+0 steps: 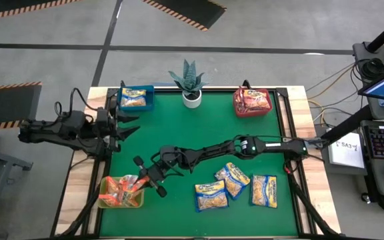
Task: Sort Maruchan noodles
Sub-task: Put the orange noodle pack into the yellow bin
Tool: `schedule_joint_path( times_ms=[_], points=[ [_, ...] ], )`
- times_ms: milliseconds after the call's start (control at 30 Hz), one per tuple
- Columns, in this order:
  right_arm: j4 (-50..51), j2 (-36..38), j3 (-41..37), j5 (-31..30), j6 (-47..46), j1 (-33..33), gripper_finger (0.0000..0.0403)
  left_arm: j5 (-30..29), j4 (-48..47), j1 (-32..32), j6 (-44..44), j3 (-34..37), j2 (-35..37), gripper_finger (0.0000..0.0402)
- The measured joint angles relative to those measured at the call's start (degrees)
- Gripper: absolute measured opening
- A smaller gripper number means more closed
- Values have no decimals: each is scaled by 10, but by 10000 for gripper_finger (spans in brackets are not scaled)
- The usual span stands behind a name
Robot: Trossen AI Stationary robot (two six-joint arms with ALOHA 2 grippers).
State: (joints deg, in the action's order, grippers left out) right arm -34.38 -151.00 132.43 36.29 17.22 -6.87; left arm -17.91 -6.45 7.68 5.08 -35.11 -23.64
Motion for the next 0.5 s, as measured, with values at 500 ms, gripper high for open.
schedule_joint_path(
  times_ms=[500],
  points=[
    [49, 0, -9, -19, 112, -17, 38, 0, -7, 0, 0, 0, -4, 164]
  ],
)
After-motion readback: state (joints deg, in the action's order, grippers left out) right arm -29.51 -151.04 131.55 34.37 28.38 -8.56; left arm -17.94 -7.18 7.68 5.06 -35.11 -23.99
